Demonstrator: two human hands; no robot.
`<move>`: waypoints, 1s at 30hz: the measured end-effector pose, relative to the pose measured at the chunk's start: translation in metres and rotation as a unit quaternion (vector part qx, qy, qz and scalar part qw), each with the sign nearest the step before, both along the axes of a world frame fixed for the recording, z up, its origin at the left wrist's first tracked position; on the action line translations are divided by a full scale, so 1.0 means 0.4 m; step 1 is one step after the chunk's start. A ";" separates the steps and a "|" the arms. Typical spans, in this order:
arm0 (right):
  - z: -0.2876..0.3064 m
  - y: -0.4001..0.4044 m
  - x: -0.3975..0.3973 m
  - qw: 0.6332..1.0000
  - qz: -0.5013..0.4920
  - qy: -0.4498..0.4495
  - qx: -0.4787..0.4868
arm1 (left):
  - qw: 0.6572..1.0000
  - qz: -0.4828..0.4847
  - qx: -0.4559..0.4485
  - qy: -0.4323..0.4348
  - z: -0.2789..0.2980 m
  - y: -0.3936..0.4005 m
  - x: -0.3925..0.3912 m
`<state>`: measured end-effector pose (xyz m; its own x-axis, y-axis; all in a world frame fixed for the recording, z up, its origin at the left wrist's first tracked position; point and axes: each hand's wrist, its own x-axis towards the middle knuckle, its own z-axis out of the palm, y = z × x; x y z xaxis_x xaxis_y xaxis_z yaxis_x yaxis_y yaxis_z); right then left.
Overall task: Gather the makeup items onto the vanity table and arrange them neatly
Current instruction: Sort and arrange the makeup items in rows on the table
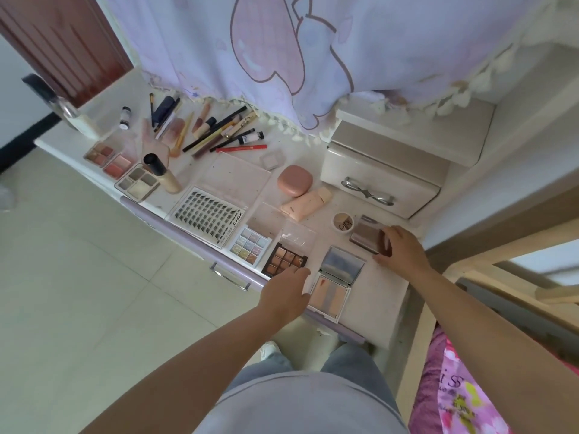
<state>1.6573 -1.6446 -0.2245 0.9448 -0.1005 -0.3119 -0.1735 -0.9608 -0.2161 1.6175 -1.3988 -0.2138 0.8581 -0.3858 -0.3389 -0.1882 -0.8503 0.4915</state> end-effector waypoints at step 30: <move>0.266 0.171 -0.129 0.961 0.090 -0.200 0.169 | 0.915 0.004 -0.352 0.196 0.238 0.014 0.174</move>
